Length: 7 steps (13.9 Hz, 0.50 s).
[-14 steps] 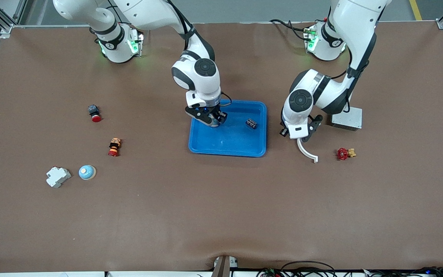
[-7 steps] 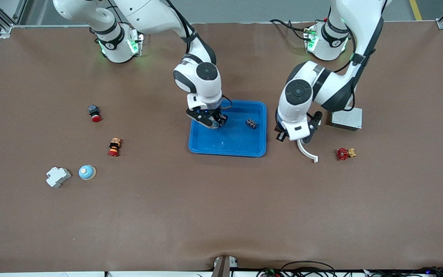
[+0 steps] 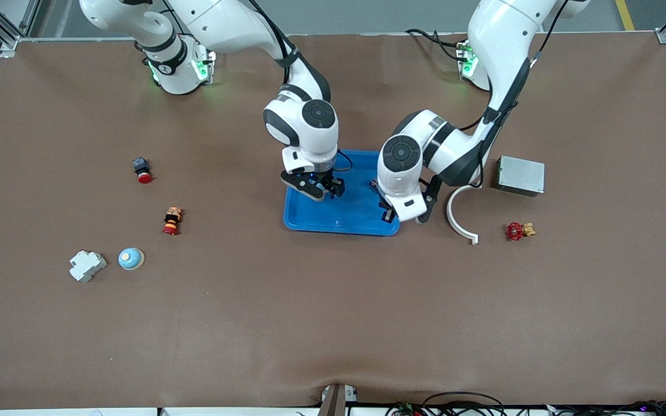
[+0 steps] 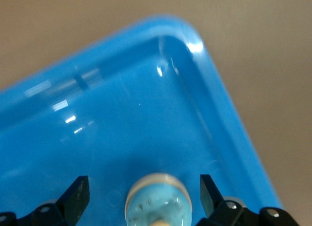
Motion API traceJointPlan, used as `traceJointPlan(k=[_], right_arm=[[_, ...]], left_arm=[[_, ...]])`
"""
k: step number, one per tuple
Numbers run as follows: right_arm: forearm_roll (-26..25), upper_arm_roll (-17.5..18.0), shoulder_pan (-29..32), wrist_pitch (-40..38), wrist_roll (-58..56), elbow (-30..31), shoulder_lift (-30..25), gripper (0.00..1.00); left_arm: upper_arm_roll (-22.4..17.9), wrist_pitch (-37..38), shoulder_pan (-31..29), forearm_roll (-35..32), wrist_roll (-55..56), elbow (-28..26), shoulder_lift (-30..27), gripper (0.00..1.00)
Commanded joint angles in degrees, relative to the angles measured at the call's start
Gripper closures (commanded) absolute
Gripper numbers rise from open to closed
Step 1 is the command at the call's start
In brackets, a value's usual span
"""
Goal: Place electrolytic capacitor and blue bell in tray
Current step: 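Place the capacitor in the tray with the left gripper while the right withdraws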
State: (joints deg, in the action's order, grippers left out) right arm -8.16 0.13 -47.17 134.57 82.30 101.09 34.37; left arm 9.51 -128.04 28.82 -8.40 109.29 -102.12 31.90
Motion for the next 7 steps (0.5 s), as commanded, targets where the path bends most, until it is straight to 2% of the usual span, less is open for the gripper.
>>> traceJointPlan(k=[1, 3, 4, 5, 6, 7], right_arm=[[-1.42, 0.66, 3.05, -2.56, -5.29, -2.22, -0.53, 0.00], [-1.68, 0.66, 5.41, -1.86, -9.24, -2.48, -0.62, 0.00], [-1.68, 0.66, 6.47, -1.59, -10.30, -2.57, -0.88, 0.00], [-1.59, 0.75, 6.57, -2.37, -10.23, -2.39, -1.31, 0.00], [-1.16, 0.83, 5.87, -2.82, -9.44, -2.48, -2.45, 0.00], [-0.98, 1.01, 5.52, -3.52, -8.65, -2.57, -2.90, 0.00]], left_arm=[[-0.10, -2.12, 1.41, -0.83, 1.45, 1.75, 2.98, 1.00], [-0.10, -3.87, 1.41, -0.83, 2.15, 1.75, 4.13, 1.00], [-0.01, -4.06, 1.32, -0.75, 2.16, 1.66, 4.48, 0.84], [-0.10, -4.06, 1.32, -0.74, 2.16, 1.66, 4.66, 0.60], [-0.10, -4.06, 1.32, -0.74, 2.16, 1.66, 4.83, 0.24], [-0.01, -3.97, 0.98, -0.66, 2.24, 1.66, 4.22, 0.00]])
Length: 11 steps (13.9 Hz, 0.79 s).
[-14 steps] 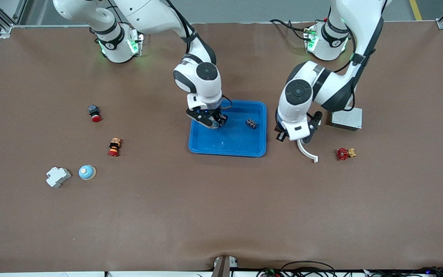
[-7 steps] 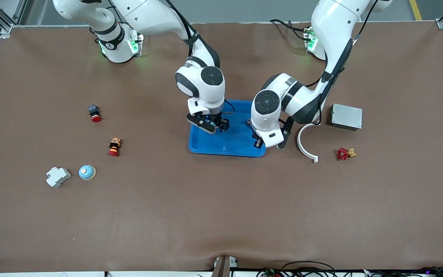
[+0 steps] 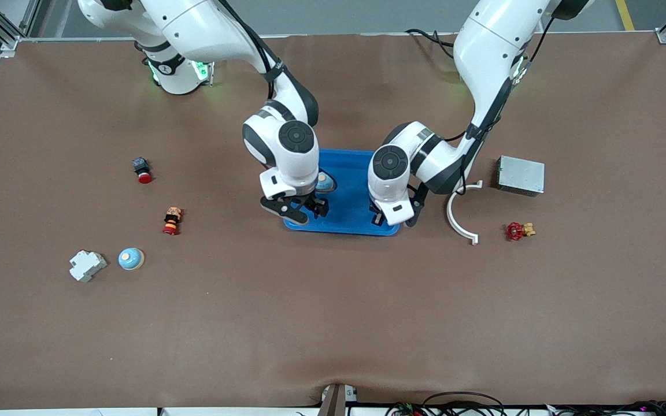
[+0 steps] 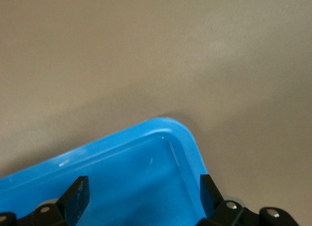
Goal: Place electrolytic capacitor and blue bell in tray
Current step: 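Place the capacitor in the tray with the left gripper while the right withdraws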
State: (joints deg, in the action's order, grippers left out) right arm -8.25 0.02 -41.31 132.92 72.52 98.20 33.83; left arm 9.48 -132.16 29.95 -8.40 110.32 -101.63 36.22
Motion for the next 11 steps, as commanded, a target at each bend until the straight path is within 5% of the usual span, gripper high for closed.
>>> traceJointPlan(k=[1, 5, 11], right_arm=[[-1.24, 1.12, -0.70, -3.62, 1.31, 0.32, -3.41, 0.00], [-1.24, 0.86, 3.67, -7.75, -11.13, -0.03, -6.84, 0.00], [-1.07, 1.03, 25.98, 1.70, -43.19, 14.55, -14.31, 0.00]], left_arm=[[0.01, 0.32, -0.76, -0.74, 0.87, 1.17, -0.44, 0.00], [-0.17, 4.43, -1.47, -0.74, -2.37, 1.26, -5.53, 0.00], [-0.08, 13.85, -8.58, -0.74, -22.40, 1.08, -15.29, 0.00]])
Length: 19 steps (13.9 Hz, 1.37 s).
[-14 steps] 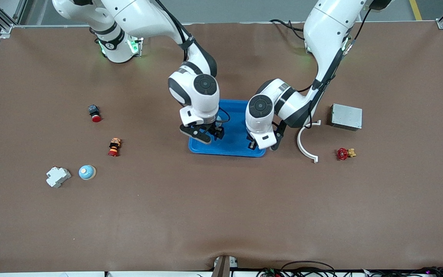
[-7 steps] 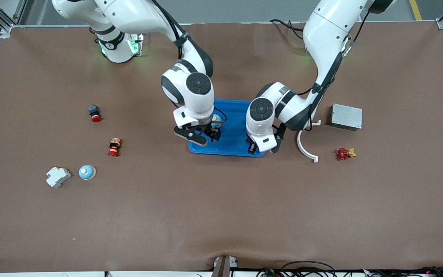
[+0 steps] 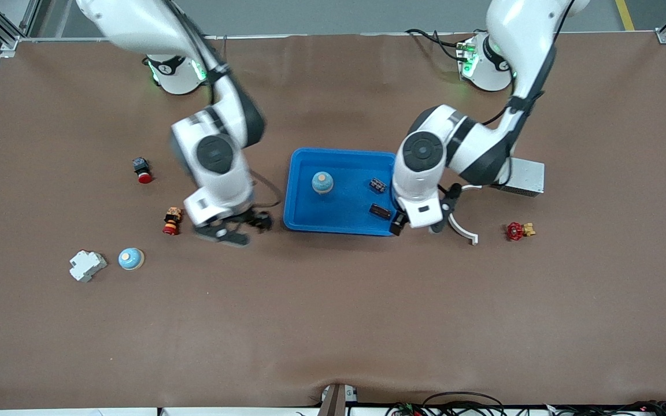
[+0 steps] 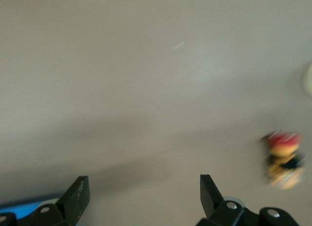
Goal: Place electrolytic capacitor and blue bell in tray
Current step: 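Place the capacitor in the tray with the left gripper while the right withdraws, then grasp the second blue bell with the right gripper while the left returns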
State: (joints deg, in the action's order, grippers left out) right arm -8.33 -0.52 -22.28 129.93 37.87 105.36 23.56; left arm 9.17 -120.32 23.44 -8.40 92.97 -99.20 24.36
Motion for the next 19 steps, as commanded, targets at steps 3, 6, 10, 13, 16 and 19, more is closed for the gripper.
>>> traceJointPlan(k=[3, 6, 10, 13, 16, 19], right_arm=[[-0.98, 1.49, 15.84, 7.00, -20.08, 10.04, -4.13, 0.00], [-0.90, 1.66, 23.05, 8.58, -31.69, 10.83, -4.14, 0.00], [-0.72, 1.75, 26.93, 12.09, -34.88, 10.83, -3.09, 0.00], [0.50, 2.01, 28.43, 16.66, -35.14, 10.48, 0.25, 0.00], [3.40, 1.93, 28.70, 20.44, -35.23, 9.87, 3.59, 0.00], [5.08, 2.01, 28.70, 22.46, -35.23, 8.03, 7.02, 0.00]], left_arm=[[0.32, 4.65, -6.90, -0.57, -18.31, -1.09, -8.00, 0.00], [0.32, 8.42, -10.86, -0.57, -31.66, -1.00, -13.36, 0.00], [0.23, 12.12, -15.96, 2.85, -47.58, -0.91, -18.29, 0.00], [-0.03, 21.32, -18.60, 3.04, -56.29, 4.42, -18.57, 0.00], [-0.39, 25.48, -20.70, 2.95, -64.92, 7.78, -18.12, 0.00], [-0.39, 31.18, -22.12, 2.86, -66.86, 13.39, -18.04, 0.00]])
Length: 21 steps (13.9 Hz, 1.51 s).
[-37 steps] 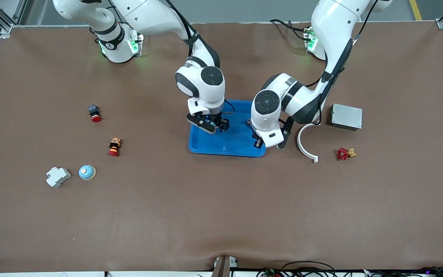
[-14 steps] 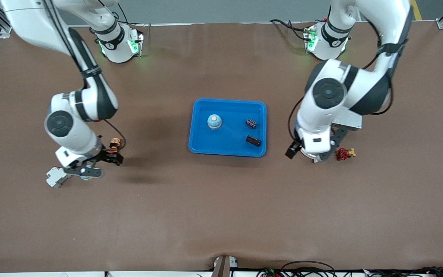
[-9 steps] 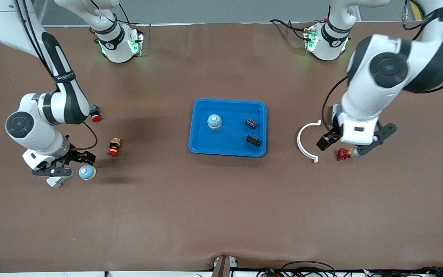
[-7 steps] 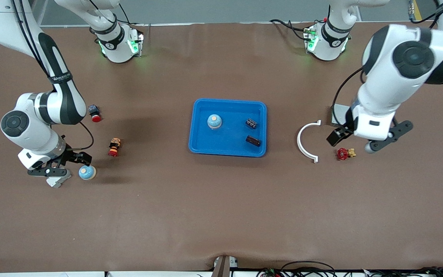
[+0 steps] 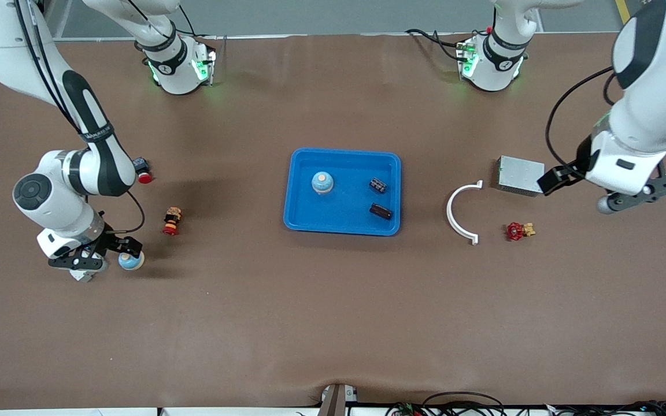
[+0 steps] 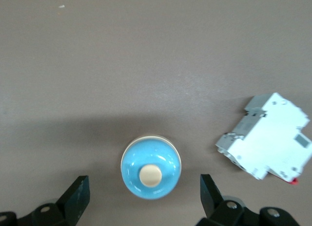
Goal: Place electrolytic capacitor and blue bell in tray
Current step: 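Grasp the second blue bell with the right gripper while the left returns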
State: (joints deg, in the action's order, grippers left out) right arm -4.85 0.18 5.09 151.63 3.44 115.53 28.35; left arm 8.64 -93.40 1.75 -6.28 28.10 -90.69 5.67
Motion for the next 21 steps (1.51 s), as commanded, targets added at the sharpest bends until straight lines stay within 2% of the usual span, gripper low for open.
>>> traceJointPlan(k=[1, 7, 10, 13, 16, 17, 18, 19, 20, 21], right_arm=[[2.38, 1.31, 1.24, 1.29, -0.81, -2.42, 2.93, 0.00], [3.00, 1.40, 1.07, 1.30, -0.98, -5.58, 6.53, 0.00], [3.00, 1.31, 1.24, 1.39, -2.47, -5.93, 7.50, 0.00], [2.91, 1.31, 1.24, 1.39, -2.92, -5.85, 7.86, 0.00], [2.48, 1.22, 1.24, 1.30, -3.35, -5.67, 7.86, 0.00], [2.39, 1.14, 1.24, 1.04, -4.57, -5.50, 7.86, 0.04], [2.39, 1.14, 1.24, 0.77, -5.80, -5.50, 7.86, 0.34], [2.39, 1.14, 1.33, 0.68, -5.90, -5.41, 7.86, 0.58], [2.39, 1.14, 1.33, 0.68, -5.73, -5.41, 7.86, 0.93], [2.39, 1.22, 1.24, 0.60, -5.29, -5.32, 7.77, 1.00]], left_arm=[[0.15, 5.23, -0.43, 0.74, -2.87, 5.95, 0.57, 0.00], [0.15, 8.32, -0.60, 0.47, -11.57, 7.72, -2.32, 0.00], [-2.82, 8.58, 0.27, 1.00, -14.91, 5.53, -5.75, 0.00], [-3.28, 9.10, 1.77, 1.00, -15.35, 3.51, -9.08, 0.00], [-8.10, 12.18, 5.71, 1.00, -15.97, 3.41, -10.15, 0.00], [-8.37, 12.36, 4.94, 1.35, -16.06, 3.50, -10.06, 0.00], [-8.38, 12.36, 3.63, 3.01, -16.41, 3.50, -10.06, 0.00], [-7.68, 12.45, 2.13, 3.72, -17.02, 3.50, -10.15, 0.00], [-7.59, 12.62, 1.95, 3.82, -18.07, 3.50, -10.15, 0.00], [-7.67, 12.62, 1.68, 3.82, -19.73, 3.59, -10.06, 0.00]])
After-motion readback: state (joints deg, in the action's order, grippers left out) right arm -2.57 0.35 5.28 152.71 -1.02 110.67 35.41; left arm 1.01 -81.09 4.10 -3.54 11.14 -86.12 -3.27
